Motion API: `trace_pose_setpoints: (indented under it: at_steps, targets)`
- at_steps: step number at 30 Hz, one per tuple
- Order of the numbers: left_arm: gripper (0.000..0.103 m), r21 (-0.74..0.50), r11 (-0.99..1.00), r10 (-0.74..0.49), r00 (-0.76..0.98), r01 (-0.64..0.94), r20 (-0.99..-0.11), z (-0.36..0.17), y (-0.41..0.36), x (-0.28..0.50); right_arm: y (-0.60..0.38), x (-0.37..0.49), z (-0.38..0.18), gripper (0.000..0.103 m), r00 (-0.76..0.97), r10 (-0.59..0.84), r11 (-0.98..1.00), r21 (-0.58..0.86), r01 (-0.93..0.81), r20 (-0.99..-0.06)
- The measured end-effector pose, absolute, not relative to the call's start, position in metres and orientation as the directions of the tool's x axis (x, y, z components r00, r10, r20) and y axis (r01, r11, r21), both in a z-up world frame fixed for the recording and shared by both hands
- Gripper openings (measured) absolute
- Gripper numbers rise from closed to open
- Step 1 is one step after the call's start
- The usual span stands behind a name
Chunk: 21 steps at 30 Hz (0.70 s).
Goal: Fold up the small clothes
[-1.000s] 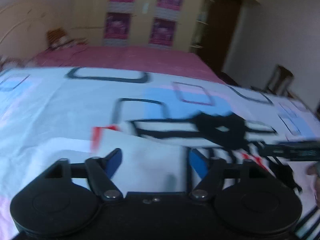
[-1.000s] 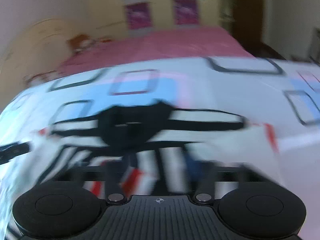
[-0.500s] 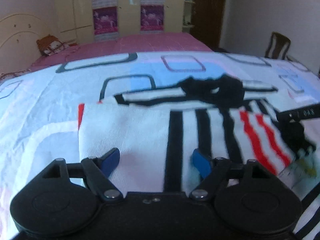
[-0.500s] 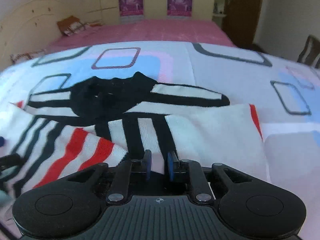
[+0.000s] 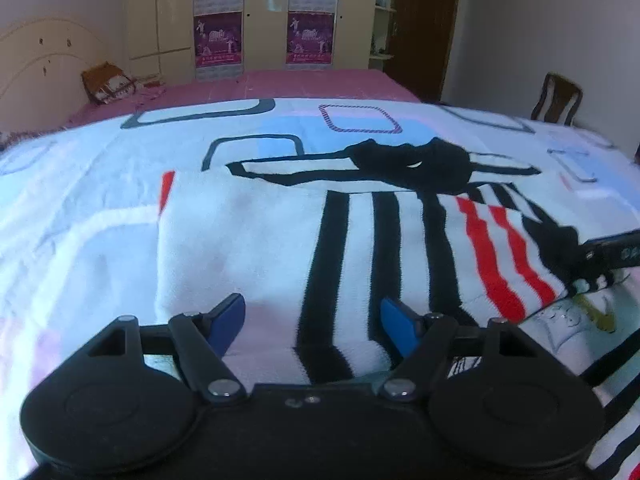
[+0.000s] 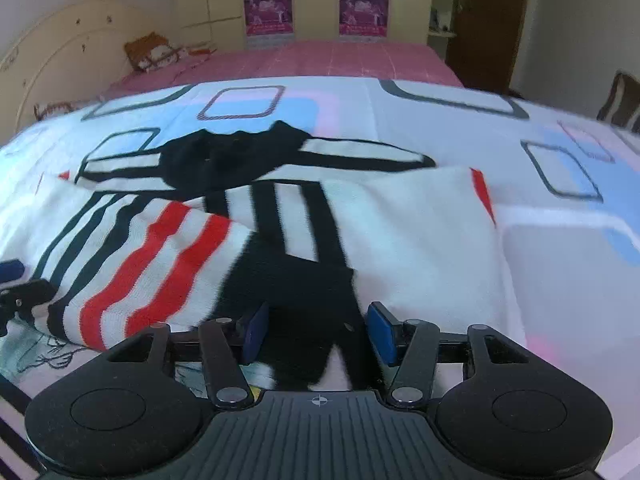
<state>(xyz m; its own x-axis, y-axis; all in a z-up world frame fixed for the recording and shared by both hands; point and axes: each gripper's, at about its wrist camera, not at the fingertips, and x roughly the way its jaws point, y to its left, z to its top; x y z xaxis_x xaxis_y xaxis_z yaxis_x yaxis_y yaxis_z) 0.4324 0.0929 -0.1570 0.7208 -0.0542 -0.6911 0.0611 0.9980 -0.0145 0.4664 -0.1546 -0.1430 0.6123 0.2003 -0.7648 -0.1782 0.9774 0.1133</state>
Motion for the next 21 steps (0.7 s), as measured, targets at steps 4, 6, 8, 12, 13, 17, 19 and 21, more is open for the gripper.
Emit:
trace_pose_setpoints:
  at_steps: [4, 6, 8, 12, 13, 17, 19, 21]
  targets:
    - [0.074, -0.041, 0.998, -0.06, 0.728, 0.045, -0.683, -0.15, 0.093, 0.426, -0.143, 0.455, -0.125, 0.052, 0.643, 0.269, 0.96, 0.146, -0.239, -0.717]
    - [0.075, -0.002, 0.998, -0.041, 0.719, 0.055, -0.693, -0.158, 0.095, 0.423, -0.135, 0.46, -0.136, 0.037, 0.616, 0.238, 0.963, 0.102, -0.248, -0.751]
    - [0.076, 0.008, 0.998, -0.042, 0.727, 0.065, -0.685, -0.161, 0.1, 0.42, -0.139, 0.463, -0.147, 0.038, 0.611, 0.226, 0.97, 0.119, -0.211, -0.758]
    - [0.073, 0.0, 0.998, -0.04, 0.724, 0.056, -0.688, -0.156, 0.105, 0.421, -0.142, 0.454, -0.133, 0.038, 0.641, 0.213, 0.974, 0.113, -0.195, -0.737]
    - [0.074, -0.002, 0.998, -0.042, 0.723, 0.056, -0.69, -0.158, 0.105, 0.422, -0.143, 0.451, -0.133, 0.038, 0.649, 0.218, 0.974, 0.123, -0.19, -0.729]
    - [0.074, 0.022, 0.998, -0.03, 0.728, 0.062, -0.685, -0.161, 0.102, 0.421, -0.143, 0.455, -0.146, 0.038, 0.613, 0.206, 0.978, 0.136, -0.159, -0.763]
    - [0.074, 0.02, 0.998, -0.033, 0.724, 0.064, -0.689, -0.16, 0.103, 0.421, -0.141, 0.452, -0.138, 0.038, 0.629, 0.196, 0.98, 0.128, -0.152, -0.752]
    - [0.074, 0.014, 0.998, -0.036, 0.723, 0.063, -0.69, -0.16, 0.104, 0.421, -0.142, 0.448, -0.135, 0.038, 0.663, 0.191, 0.981, 0.144, -0.126, -0.724]
